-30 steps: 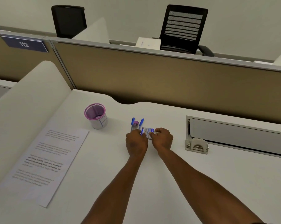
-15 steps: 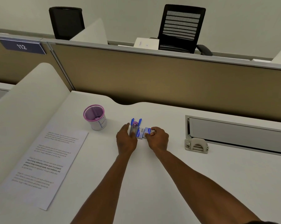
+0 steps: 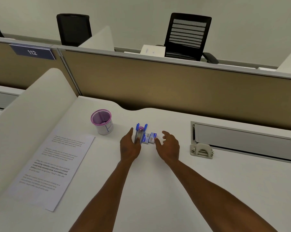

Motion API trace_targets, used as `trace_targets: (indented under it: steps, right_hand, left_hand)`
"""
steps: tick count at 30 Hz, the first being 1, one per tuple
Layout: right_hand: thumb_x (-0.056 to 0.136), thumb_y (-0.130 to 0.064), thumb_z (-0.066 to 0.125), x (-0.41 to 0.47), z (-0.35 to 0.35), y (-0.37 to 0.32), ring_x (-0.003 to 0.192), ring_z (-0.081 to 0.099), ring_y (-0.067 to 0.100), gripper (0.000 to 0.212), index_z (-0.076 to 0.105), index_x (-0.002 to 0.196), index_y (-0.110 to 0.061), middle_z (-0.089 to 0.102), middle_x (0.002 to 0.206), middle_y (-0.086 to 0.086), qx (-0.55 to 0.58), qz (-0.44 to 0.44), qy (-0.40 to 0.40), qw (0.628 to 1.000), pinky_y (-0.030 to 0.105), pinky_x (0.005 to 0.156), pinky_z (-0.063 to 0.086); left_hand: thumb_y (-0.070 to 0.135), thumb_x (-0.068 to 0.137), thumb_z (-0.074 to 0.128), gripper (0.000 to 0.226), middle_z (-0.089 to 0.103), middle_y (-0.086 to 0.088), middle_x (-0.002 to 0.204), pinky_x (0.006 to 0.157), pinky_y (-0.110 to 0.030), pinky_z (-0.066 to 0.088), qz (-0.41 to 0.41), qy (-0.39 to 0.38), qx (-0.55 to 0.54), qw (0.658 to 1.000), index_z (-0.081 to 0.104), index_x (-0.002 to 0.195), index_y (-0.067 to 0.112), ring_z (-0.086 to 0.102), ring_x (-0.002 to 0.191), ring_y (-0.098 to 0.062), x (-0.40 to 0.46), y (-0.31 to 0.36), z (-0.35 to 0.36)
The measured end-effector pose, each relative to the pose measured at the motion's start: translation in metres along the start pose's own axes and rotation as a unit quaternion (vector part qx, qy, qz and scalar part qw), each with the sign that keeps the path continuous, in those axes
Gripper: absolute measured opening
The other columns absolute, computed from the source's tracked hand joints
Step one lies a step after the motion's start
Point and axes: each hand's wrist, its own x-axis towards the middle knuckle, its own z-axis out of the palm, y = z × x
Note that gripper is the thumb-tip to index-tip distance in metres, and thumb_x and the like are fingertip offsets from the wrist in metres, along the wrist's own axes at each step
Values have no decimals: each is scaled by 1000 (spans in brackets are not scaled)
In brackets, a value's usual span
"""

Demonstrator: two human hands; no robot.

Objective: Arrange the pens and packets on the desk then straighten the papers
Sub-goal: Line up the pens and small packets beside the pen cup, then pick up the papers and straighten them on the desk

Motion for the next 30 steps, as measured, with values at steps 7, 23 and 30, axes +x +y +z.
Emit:
trace_targets:
  steps: [7,23,30]
  right_hand:
    - [93,-52,55,-37,-38,-2,145,31,24,73,28,154,-23,35,158,5,-124,-118,-47,984,38,114,32]
    - [88,-65,51,-144,-103,-37,152,14,29,91,12,158,-22,14,165,8,-139,-277,-21,951,44,119,23]
    - [87,-69,49,-180,-103,-53,152,10,32,94,7,158,-24,9,166,10,-137,-342,-18,930,47,117,24]
  left_hand:
    - [27,94,63,59,46,-6,150,112,-31,35,52,22,5,998,41,148,15,45,138,-22,-58,-2,-30]
    - [38,95,58,65,36,-1,157,117,-30,23,120,79,54,988,31,152,20,31,146,-18,-195,31,-83]
    - [44,95,56,69,30,-1,160,118,-32,21,118,130,92,980,27,154,21,24,149,-19,-237,17,-119]
